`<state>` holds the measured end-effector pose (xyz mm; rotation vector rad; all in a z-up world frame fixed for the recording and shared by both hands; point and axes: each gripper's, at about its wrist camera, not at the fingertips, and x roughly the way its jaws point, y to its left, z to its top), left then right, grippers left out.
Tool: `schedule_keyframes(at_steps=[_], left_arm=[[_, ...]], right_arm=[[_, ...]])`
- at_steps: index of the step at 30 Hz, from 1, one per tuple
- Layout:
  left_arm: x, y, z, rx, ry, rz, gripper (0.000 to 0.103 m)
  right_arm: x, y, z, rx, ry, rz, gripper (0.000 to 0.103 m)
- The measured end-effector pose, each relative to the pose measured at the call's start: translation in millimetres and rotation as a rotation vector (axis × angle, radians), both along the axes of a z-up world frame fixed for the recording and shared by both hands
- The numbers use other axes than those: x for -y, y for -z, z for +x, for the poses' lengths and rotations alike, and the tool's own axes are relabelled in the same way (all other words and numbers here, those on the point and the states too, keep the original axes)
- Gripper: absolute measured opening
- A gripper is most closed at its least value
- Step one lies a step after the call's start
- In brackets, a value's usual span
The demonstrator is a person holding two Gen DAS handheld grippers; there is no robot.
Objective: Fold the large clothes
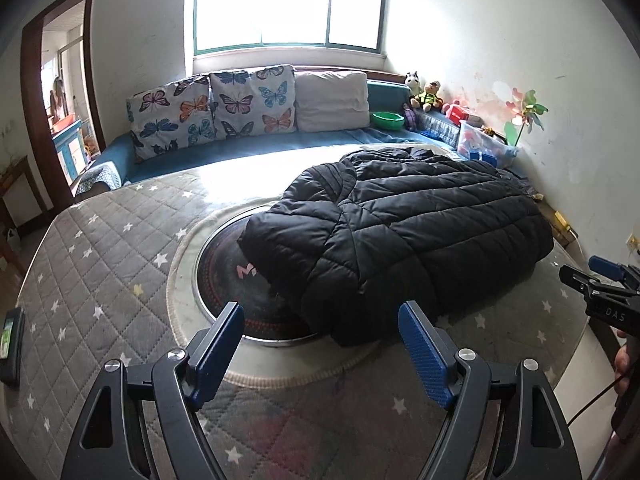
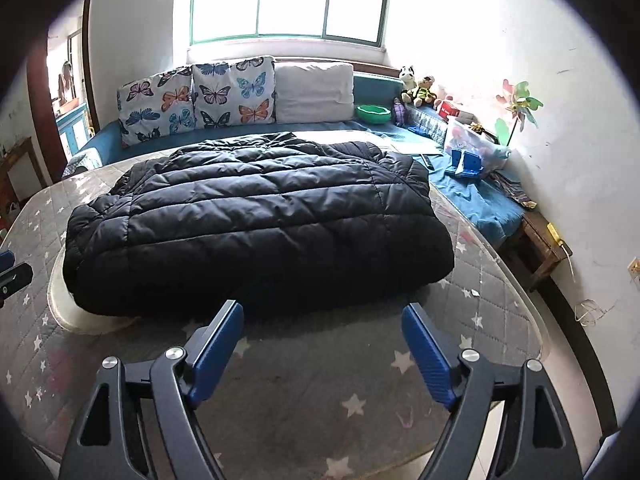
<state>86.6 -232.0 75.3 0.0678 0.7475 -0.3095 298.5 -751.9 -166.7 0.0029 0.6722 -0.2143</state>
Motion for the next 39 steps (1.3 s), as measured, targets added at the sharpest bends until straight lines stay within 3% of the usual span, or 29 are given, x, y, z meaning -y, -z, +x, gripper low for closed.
schedule_keyframes(at_steps=[39], left_arm=[[1.1, 7.0, -12.4, 0.027, -0.040, 0.066, 0.085]], right_arm=[[-20.6, 5.8, -8.3, 0.002, -0.018, 0.043, 0.091]])
